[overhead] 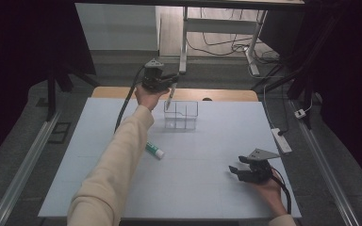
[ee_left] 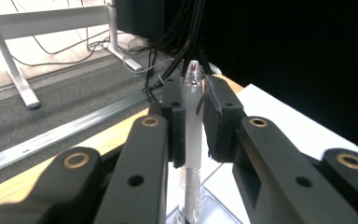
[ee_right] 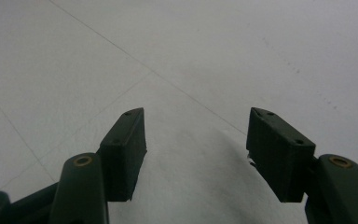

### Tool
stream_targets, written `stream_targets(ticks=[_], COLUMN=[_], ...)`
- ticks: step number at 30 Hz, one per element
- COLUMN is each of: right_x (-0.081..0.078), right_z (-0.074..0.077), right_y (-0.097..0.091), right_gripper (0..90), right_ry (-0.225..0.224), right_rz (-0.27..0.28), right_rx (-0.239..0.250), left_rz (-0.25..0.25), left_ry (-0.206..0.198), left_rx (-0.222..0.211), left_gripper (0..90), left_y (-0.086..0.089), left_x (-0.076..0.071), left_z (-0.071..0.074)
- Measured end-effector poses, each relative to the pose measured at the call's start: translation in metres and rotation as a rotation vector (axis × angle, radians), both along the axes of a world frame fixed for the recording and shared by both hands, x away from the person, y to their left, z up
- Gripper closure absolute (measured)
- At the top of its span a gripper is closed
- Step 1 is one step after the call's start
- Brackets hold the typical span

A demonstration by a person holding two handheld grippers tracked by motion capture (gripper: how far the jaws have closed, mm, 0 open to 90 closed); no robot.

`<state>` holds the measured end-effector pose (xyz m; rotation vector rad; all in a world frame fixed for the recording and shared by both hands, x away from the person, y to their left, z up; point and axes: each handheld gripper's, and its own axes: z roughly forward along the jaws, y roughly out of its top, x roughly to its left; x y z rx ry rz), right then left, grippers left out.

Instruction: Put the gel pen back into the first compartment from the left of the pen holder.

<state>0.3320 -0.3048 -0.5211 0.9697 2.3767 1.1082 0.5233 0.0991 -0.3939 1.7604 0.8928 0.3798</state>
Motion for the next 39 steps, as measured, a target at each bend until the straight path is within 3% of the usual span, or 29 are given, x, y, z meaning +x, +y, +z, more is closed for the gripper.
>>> stream_targets(ticks=[4,7,22,39], right_x=[0.000,0.000,-0.001,-0.001], right_z=[0.000,0.000,0.001,0.002], right_y=[0.000,-0.001,0.000,-0.001], right_gripper=[36.8,36.8,36.8,36.8], right_ry=[0.005,0.005,-0.004,-0.005], right_rz=[0.004,0.002,-0.002,-0.010], right_rx=[-0.006,-0.005,-0.008,-0.009], left_rz=[0.000,-0.005,-0.035,-0.113], left_ry=[-0.002,-0.002,0.031,0.010], left_rx=[0.014,0.022,0.083,0.209], left_gripper=[65.2,60.6,55.4,53.5], left_y=[0.002,0.006,0.033,0.044], left_x=[-0.002,-0.006,-0.031,-0.063], left_z=[-0.001,0.000,-0.008,-0.010])
